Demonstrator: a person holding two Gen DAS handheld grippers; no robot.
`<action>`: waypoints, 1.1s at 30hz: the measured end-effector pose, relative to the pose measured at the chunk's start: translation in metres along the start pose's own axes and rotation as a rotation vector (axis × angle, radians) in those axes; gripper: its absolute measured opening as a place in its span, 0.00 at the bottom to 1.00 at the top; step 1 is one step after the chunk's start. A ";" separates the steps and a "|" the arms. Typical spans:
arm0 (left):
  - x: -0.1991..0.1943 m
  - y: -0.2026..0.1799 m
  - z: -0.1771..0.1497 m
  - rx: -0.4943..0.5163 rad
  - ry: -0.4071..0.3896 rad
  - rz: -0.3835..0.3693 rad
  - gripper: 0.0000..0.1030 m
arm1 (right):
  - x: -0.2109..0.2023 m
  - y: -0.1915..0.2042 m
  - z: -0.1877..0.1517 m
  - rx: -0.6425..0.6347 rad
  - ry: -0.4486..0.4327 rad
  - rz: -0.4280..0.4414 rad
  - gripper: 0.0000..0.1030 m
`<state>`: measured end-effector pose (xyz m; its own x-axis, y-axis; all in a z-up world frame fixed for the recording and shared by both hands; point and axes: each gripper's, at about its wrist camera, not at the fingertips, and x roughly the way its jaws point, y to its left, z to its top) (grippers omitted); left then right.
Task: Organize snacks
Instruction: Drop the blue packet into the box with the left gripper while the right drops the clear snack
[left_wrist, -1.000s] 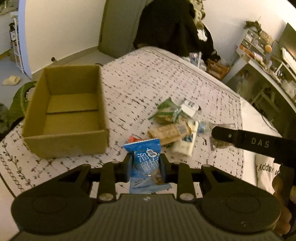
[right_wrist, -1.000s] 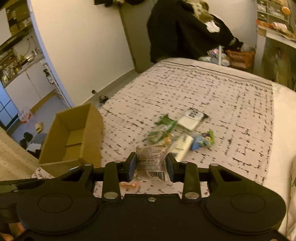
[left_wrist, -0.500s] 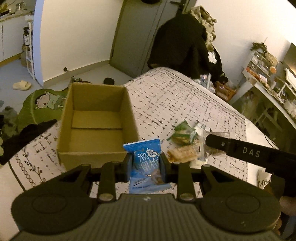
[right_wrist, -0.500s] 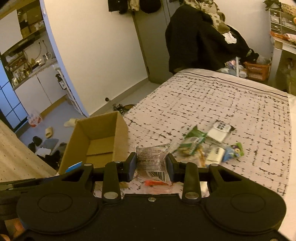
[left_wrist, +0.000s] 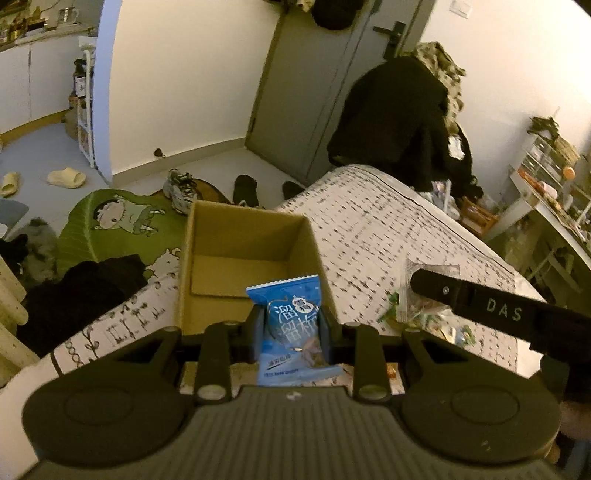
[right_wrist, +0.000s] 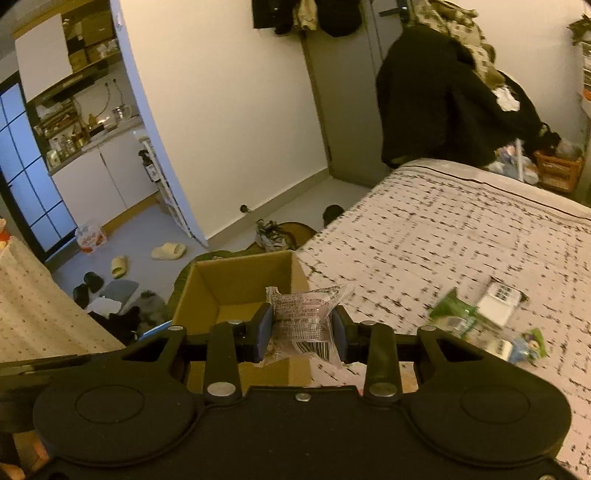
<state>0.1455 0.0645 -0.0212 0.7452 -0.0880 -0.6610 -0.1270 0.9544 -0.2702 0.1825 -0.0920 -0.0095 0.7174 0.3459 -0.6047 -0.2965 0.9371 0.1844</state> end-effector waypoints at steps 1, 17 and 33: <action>0.001 0.002 0.002 -0.006 -0.003 0.003 0.28 | 0.003 0.003 0.001 0.001 -0.002 0.004 0.33; 0.034 0.043 0.024 -0.013 0.027 0.070 0.28 | 0.042 0.022 -0.020 0.046 0.001 0.104 0.33; 0.063 0.045 0.024 0.035 0.109 0.096 0.35 | 0.052 0.020 -0.026 0.073 0.024 0.145 0.34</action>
<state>0.2029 0.1086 -0.0579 0.6553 -0.0248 -0.7549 -0.1695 0.9691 -0.1790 0.1976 -0.0563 -0.0576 0.6546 0.4775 -0.5860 -0.3488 0.8786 0.3263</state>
